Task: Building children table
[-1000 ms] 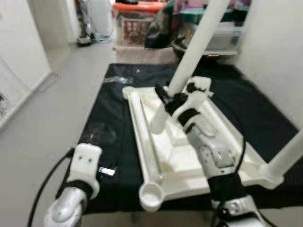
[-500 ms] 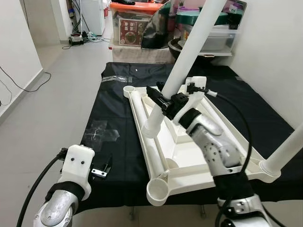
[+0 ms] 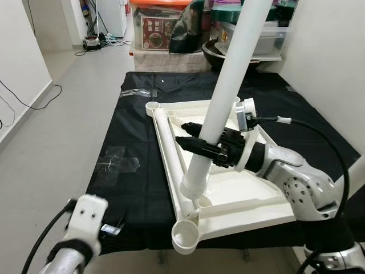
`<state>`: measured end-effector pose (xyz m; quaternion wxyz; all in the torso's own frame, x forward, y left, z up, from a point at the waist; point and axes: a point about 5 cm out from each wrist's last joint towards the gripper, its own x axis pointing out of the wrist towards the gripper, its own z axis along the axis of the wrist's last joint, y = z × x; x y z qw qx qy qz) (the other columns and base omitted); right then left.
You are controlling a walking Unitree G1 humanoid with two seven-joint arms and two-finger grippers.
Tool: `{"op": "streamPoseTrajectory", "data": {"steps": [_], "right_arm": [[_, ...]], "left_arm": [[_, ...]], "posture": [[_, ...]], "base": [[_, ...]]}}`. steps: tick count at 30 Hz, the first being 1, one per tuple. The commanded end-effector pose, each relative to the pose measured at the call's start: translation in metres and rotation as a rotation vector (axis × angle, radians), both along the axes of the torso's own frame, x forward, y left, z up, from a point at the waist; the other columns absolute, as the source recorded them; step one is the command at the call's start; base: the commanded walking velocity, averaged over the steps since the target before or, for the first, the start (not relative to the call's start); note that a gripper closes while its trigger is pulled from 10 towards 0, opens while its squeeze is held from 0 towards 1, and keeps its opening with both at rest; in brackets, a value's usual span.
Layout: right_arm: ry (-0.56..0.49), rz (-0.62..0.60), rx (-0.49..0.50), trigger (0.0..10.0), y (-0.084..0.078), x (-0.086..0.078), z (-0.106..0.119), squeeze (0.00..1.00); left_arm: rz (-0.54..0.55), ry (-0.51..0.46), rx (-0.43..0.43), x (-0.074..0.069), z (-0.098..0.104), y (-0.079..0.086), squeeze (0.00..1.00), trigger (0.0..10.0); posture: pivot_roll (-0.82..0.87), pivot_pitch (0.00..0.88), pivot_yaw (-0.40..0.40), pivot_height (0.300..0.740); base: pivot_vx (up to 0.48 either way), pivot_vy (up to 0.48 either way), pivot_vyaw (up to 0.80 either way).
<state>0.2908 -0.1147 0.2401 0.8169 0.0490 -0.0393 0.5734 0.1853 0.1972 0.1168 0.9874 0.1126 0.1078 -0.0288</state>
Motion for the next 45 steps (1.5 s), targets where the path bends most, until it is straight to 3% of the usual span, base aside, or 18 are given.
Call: {"op": "streamPoseTrajectory", "data": {"steps": [1, 7, 12, 29, 35, 45], "right_arm": [[-0.005, 0.029, -0.002, 10.0, 0.006, -0.005, -0.001, 0.0], [0.031, -0.051, 0.026, 10.0, 0.018, -0.001, -0.011, 0.0], [0.067, -0.074, 0.052, 10.0, 0.025, -0.003, -0.014, 0.0], [0.027, 0.106, -0.077, 10.0, 0.017, -0.023, -0.023, 0.0], [-0.037, 0.188, -0.105, 10.0, 0.007, -0.031, -0.02, 0.0], [-0.062, 0.292, -0.154, 10.0, 0.017, -0.047, -0.032, 0.0]], "left_arm": [[0.011, -0.012, -0.006, -0.001, 0.002, 0.004, 0.0, 10.0], [0.001, -0.009, -0.044, -0.001, 0.003, -0.001, 0.0, 10.0], [-0.013, -0.026, -0.055, -0.001, 0.002, -0.007, 0.0, 10.0], [-0.044, -0.045, -0.031, 0.003, -0.002, -0.013, 0.0, 10.0], [-0.052, -0.035, -0.026, 0.0, -0.006, -0.016, 0.0, 10.0], [-0.053, -0.042, -0.029, 0.005, -0.006, -0.014, 0.0, 10.0]], "posture": [[0.12, 0.0, -0.065, 0.74], [0.12, 0.0, -0.068, 0.74], [0.12, 0.0, -0.068, 0.74], [0.12, 0.0, -0.064, 0.74], [0.11, 0.0, -0.062, 0.74], [0.12, 0.0, -0.057, 0.74]], "base": [[0.0, 0.0, 0.0], [0.0, 0.0, 0.0], [0.0, 0.48, -0.35], [0.0, 0.0, 0.0], [0.0, 0.0, 0.0], [0.0, 0.0, 0.0]]}}
